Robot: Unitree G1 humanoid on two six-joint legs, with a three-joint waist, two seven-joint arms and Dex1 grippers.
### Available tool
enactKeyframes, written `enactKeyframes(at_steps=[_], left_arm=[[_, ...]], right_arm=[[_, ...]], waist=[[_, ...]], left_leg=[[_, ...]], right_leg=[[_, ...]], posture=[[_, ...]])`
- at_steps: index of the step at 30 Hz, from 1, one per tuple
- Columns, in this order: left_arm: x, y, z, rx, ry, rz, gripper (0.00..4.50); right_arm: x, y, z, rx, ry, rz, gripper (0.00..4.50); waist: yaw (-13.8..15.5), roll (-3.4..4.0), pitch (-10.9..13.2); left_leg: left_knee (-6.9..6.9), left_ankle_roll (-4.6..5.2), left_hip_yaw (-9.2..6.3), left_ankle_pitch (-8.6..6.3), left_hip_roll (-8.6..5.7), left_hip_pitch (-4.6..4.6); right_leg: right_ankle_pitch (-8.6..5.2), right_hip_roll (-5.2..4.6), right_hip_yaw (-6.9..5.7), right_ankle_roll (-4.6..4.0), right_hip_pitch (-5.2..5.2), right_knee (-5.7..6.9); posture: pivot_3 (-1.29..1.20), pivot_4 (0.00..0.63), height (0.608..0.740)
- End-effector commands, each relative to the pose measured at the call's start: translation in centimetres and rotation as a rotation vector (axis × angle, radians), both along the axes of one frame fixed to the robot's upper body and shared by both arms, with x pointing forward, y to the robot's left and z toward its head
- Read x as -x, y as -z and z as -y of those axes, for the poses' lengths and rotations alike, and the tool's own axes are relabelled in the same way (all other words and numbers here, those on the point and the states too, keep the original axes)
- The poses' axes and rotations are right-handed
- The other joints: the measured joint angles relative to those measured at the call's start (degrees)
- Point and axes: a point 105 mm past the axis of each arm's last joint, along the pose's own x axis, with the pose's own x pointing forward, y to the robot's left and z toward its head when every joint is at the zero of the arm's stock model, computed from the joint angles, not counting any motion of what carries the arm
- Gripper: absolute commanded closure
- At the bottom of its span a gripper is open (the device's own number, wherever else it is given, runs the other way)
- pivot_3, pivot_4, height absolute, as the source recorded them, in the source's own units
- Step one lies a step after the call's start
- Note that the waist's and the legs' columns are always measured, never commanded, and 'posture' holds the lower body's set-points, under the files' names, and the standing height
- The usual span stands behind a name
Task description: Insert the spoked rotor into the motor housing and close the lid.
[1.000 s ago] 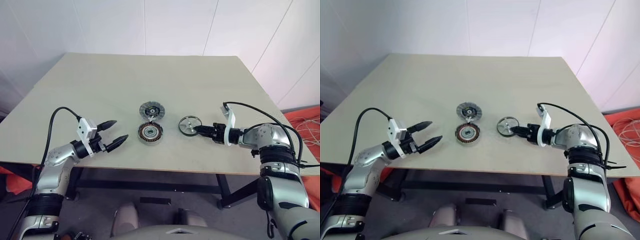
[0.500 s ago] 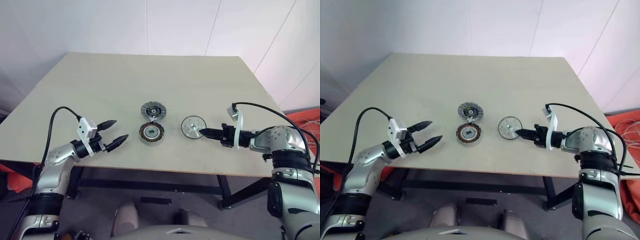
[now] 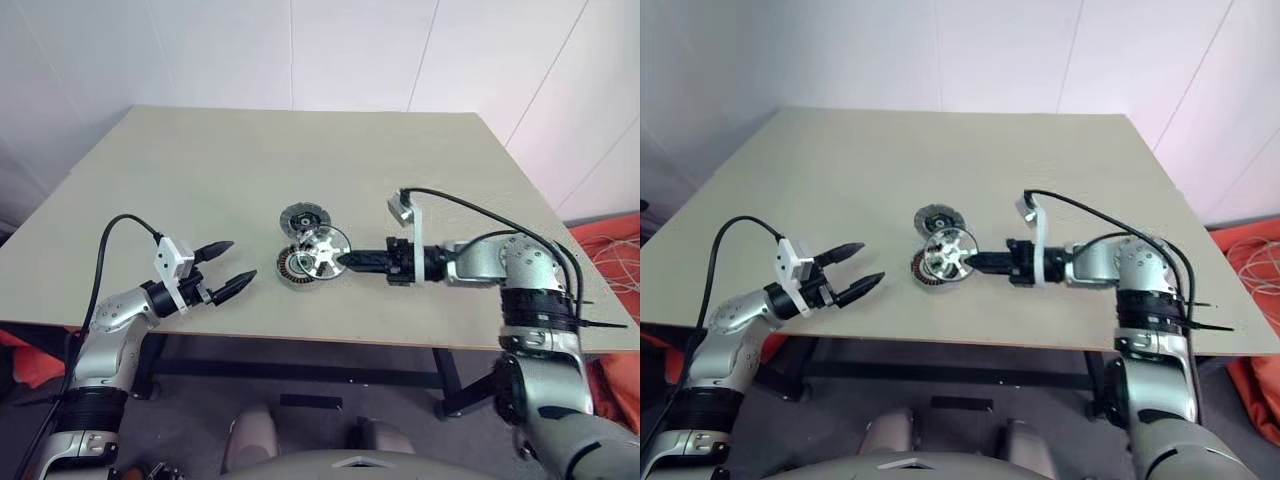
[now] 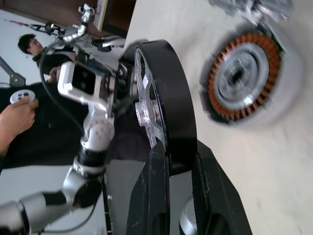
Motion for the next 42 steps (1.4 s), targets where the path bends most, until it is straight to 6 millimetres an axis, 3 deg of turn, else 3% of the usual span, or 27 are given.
enactKeyframes(at_steps=[1, 6, 15, 27, 42], left_arm=[[-0.3, -1.2, -0.1, -0.007, 0.001, 0.052, 0.0], [-0.2, -1.1, -0.1, -0.007, -0.002, 0.053, 0.0], [-0.1, -1.0, -0.1, -0.012, -0.003, 0.052, 0.0], [-0.2, -1.0, -0.2, -0.02, -0.007, 0.054, 0.0], [-0.3, -1.0, -0.2, -0.019, -0.008, 0.053, 0.0]], right_arm=[[-1.5, -1.3, -1.0, 0.022, 0.09, -0.001, 4.2], [-1.6, -1.1, -2.1, 0.017, 0.154, -0.065, 4.2], [0.0, 0.3, -3.0, 0.076, 0.239, -0.159, 4.2], [-0.1, 0.0, -5.0, 0.003, 0.282, -0.232, 4.2], [0.1, 0.3, -5.1, 0.016, 0.253, -0.223, 4.2]], waist=[[-0.2, 0.0, 0.0], [-0.2, 0.0, 0.0], [-0.6, 0.01, 0.0], [-0.7, -0.01, 0.0], [-0.7, -0.02, 0.0]], left_leg=[[-0.01, -0.03, -0.02, 0.01, -0.01, -0.07], [-0.13, -0.04, -0.05, 0.02, -0.08, -0.16], [-0.19, -0.07, -0.04, 0.03, -0.06, -0.14], [-0.2, -0.19, -0.05, 0.1, -0.07, -0.49], [-0.19, -0.22, -0.04, 0.12, -0.08, -0.57]], right_leg=[[0.0, 0.0, 0.01, 0.01, -0.08, 0.01], [0.01, -0.05, 0.02, 0.02, -0.15, -0.05], [-0.13, -0.06, 0.02, 0.31, -0.17, -0.05], [-0.11, -0.05, 0.02, 0.36, -0.51, -0.01], [0.04, -0.05, 0.02, 0.61, -0.59, -0.01]], posture=[[0.0, 0.0, 0.74], [0.0, 0.0, 0.74], [0.0, 0.0, 0.74], [0.0, 0.0, 0.74], [0.0, 0.0, 0.74]])
